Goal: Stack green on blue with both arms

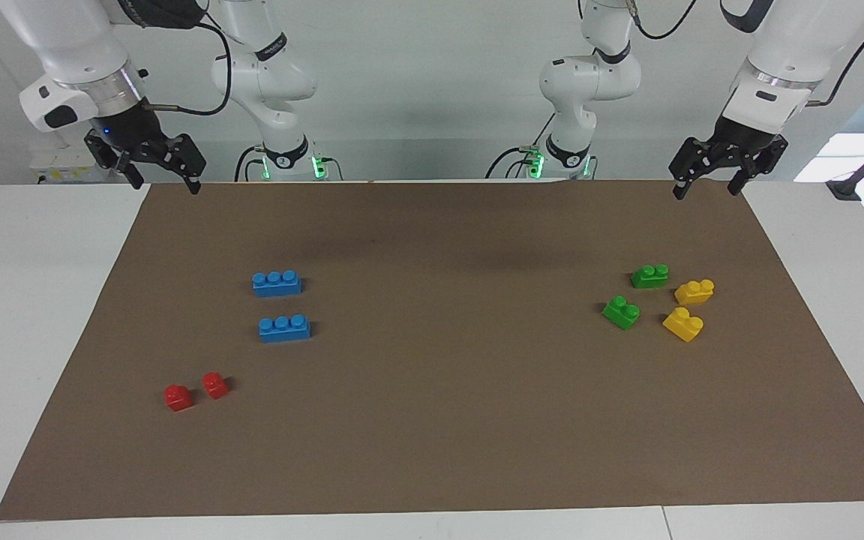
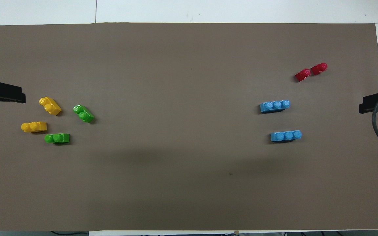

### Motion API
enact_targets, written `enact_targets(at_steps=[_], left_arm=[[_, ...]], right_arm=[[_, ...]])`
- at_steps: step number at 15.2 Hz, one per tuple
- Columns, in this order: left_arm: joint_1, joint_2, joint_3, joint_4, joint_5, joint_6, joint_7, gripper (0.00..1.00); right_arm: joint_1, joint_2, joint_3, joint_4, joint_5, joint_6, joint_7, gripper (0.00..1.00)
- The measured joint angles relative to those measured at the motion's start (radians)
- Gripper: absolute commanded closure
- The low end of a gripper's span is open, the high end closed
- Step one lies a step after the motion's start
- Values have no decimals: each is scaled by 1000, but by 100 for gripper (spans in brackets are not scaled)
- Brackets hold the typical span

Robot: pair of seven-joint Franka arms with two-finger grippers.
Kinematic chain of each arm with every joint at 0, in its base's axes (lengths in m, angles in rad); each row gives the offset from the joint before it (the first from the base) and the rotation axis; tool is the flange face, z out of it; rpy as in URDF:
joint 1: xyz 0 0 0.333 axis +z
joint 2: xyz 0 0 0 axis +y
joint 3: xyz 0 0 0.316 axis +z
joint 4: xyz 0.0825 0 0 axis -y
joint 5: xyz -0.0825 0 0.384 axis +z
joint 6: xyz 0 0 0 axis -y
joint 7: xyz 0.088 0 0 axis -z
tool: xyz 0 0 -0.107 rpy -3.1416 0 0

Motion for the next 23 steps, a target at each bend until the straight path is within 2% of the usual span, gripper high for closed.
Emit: enact_targets(at_steps=[9,17,20,23], left_arm=[[0,-2,1,-22,0,-19,0,0],[1,-43,4,-118,0,-18,-63,0],[0,-60,3,-151,0,7,-173,0],[-1,-88,-6,-231,0,113,-385,0]], right_arm=[[-6,0,0,0,0,0,0,0],[-25,0,-1,0,0,0,0,0],[-34,0,-1,0,0,7,4,0],[-67,1,-2,-1,0,45,4,0]])
